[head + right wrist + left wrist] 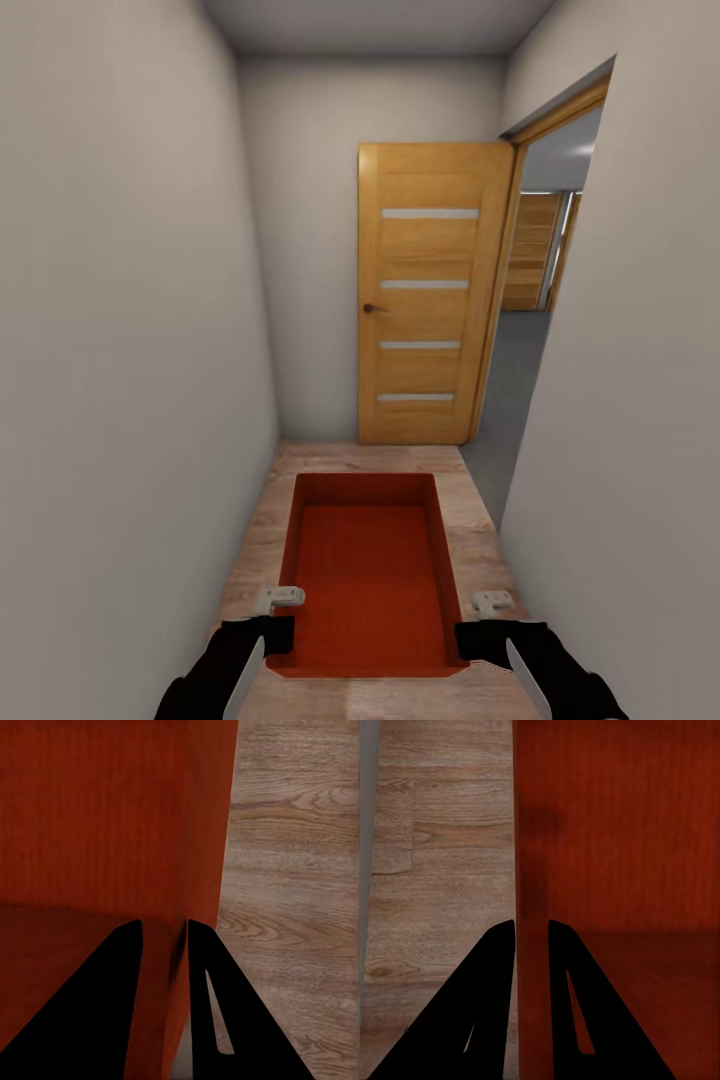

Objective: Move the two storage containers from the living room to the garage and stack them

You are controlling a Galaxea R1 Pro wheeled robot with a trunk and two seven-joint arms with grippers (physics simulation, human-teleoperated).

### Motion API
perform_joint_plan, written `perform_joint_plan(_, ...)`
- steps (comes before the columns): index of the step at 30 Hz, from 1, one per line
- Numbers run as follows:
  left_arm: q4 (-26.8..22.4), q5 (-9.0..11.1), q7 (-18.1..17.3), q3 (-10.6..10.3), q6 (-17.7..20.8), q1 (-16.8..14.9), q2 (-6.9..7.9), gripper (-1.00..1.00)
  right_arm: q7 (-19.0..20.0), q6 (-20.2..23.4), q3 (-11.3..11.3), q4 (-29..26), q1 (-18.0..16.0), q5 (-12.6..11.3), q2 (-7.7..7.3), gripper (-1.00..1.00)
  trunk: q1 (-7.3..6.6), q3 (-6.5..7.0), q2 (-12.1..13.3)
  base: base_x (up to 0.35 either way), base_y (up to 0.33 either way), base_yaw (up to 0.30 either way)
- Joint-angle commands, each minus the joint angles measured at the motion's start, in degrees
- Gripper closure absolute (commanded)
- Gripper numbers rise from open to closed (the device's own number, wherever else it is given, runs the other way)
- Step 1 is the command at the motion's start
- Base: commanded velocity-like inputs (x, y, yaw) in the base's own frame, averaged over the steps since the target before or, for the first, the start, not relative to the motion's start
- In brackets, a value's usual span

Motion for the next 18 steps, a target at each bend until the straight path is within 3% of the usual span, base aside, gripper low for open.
perform_joint_plan(1,0.0,-1.6,0.4,0.2,0.4,0.0,0.03,1.0,-0.2,-3.3,0.4,-0.2,-0.1,0.6,-0.28,1.0,0.05,-0.1,-0.1,0.325,0.0,0.0)
perform_joint_plan(18,0.0,-1.6,0.4,0.2,0.4,0.0,-0.16,1.0,-0.2,-3.3,0.4,-0.2,0.0,0.6,-0.28,1.0,0.05,-0.1,-0.1,0.325,0.0,0.0)
